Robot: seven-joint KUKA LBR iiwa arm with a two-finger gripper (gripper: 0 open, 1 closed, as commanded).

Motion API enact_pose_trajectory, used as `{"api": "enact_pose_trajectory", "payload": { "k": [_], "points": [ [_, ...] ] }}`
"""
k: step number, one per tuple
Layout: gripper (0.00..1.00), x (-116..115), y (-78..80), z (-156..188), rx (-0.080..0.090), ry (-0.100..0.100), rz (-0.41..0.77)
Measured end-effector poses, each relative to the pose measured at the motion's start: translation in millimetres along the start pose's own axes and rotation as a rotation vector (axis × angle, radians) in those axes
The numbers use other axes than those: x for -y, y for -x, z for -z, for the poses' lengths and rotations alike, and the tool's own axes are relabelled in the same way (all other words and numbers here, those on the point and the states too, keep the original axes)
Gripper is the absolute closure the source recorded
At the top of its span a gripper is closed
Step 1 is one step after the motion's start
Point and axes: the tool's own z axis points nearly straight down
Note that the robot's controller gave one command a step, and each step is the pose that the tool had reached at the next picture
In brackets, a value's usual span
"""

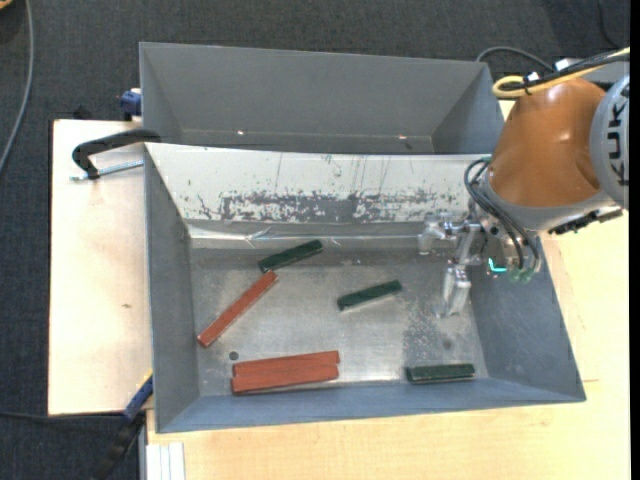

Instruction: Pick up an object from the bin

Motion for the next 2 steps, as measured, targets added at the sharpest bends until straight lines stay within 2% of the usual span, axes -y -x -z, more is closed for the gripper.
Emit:
{"api": "enact_pose_trajectory", "payload": {
  "k": [1,2],
  "points": [
    [0.0,0,1.9,4,0.008,-0.001,0.001],
    [0.0,-22,13.6,-28,0.015,-0.004,0.115]
  ]
}}
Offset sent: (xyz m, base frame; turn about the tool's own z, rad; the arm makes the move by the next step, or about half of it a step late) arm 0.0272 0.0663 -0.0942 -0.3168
